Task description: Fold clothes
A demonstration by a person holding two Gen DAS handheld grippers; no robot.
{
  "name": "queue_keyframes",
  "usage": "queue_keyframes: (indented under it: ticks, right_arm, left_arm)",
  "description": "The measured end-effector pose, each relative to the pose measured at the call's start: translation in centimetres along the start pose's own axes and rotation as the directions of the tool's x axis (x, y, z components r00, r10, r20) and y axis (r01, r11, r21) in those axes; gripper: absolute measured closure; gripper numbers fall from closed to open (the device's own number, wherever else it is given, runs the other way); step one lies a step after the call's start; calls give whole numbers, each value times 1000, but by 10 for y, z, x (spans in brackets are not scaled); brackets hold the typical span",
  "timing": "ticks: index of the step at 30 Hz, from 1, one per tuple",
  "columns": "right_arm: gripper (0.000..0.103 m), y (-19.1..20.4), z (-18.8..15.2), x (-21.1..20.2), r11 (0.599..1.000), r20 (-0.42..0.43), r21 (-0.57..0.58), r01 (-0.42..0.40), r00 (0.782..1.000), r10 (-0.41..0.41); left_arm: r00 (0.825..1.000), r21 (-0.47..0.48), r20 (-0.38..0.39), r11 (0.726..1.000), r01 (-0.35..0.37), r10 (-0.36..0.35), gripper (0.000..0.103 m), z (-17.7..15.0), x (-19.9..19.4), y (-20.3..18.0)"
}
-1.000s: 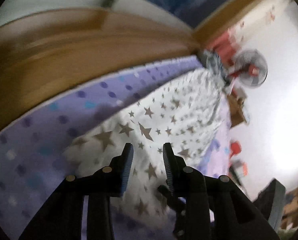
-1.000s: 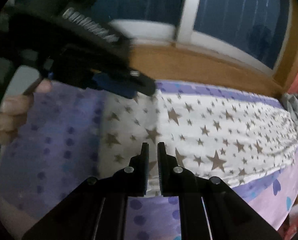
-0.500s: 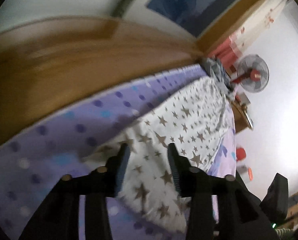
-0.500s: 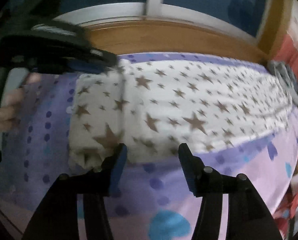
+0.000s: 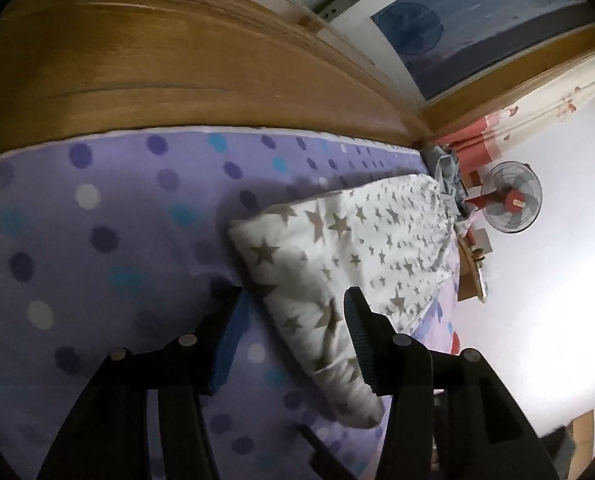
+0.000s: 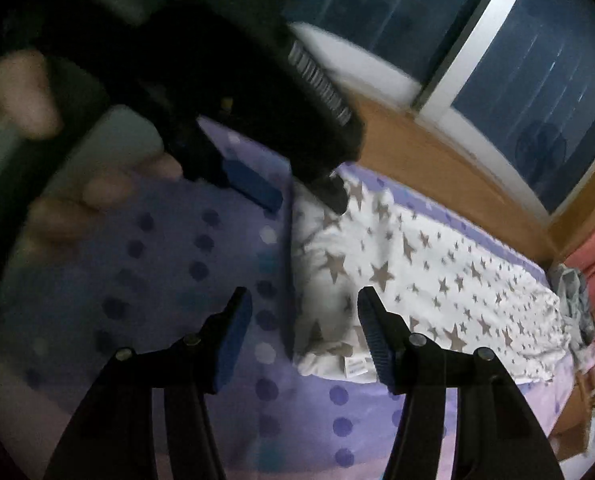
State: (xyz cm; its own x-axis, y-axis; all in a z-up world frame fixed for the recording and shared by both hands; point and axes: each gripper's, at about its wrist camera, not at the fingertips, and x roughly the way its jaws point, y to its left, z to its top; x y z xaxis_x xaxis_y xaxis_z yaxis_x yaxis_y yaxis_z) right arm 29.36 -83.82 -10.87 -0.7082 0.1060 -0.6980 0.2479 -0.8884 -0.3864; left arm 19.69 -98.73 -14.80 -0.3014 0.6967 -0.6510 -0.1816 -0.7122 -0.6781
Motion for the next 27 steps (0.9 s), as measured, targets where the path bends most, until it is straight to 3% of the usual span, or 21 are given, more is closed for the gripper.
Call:
queue_keyframes:
  ticks: [2,3,4,7,11,13,19,23,27]
  right_arm:
    - [48,-9,-3,4,998,-4,51,-20,1000,21]
    - [58,-13,-3,4,997,-12,70,-35,999,36]
    - [79,-17,-4,6,996,-23,84,-39,999,42]
    - [84,-29,-4,7,990,-30,119,-70,997,74]
    - [85,-52,-5,-1,973,17,174,-152,988,152]
    - [85,-66,-3,-2,949,59,220,-226,974,218]
    - [85,-129,-13,-10,801,179,396,-450,893,413]
    - [85,-158,-21,-11,725,223,468,-505,861,457]
    - [85,-179,-30,-9,709,239,490,-507,860,450]
  left_arm:
    - [1000,0,-2,1000,-9,9,52,3,6,-5]
    - [1000,0,-2,1000,-16,16,52,4,9,-7]
    - [1000,-4,-3,1000,-30,30,52,6,11,-10]
    - [996,-21,-6,996,-87,87,61,9,13,-17]
    - [992,-53,20,991,-120,121,65,10,8,-28]
    - [989,-56,38,989,-140,142,65,10,5,-40]
    - [974,-28,79,978,-209,210,65,20,3,-81]
    - [968,1,97,972,-234,233,65,28,11,-109]
    - [966,38,104,970,-242,237,65,34,33,-138]
